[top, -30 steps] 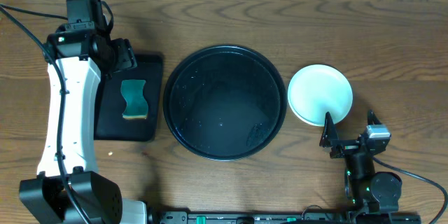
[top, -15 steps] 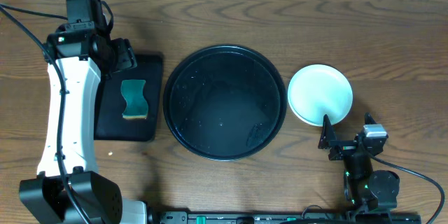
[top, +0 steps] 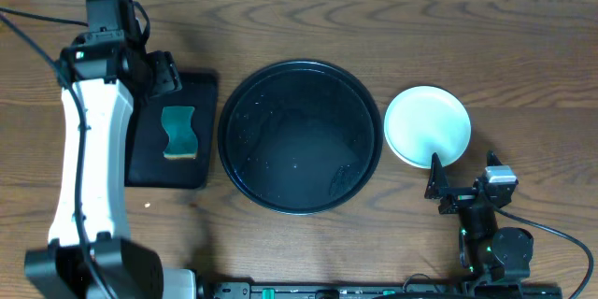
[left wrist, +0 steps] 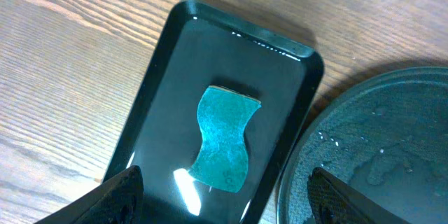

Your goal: Clean dirty plates on tray and stack at the side

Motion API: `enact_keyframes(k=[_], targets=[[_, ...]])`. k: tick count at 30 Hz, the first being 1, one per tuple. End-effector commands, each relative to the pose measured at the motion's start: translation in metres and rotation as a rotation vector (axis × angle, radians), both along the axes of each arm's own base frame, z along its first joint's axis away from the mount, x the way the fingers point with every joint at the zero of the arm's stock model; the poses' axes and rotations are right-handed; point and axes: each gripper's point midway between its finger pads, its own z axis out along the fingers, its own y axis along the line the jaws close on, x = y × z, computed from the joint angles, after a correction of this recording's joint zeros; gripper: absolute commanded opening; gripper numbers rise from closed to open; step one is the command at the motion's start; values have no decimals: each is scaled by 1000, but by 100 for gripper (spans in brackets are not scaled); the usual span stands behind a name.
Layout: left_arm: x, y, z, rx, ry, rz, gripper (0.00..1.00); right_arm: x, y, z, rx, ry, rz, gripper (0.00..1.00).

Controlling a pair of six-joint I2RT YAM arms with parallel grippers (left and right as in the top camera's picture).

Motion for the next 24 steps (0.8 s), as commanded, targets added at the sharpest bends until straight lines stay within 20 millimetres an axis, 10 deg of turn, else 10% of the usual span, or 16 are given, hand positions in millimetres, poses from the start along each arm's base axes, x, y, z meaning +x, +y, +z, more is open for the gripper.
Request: enact_keyframes(k=[1, 14, 24], targets=[[-24, -4, 49, 50, -143, -3, 75, 0, 4, -1, 2, 3, 16, 99], [-99, -27, 121, 75, -862, -63, 75, 0, 4, -1, 2, 3, 17, 99], [-117, -47, 48, 196, -1178, -221, 75, 0, 4, -1, 2, 3, 17, 99]])
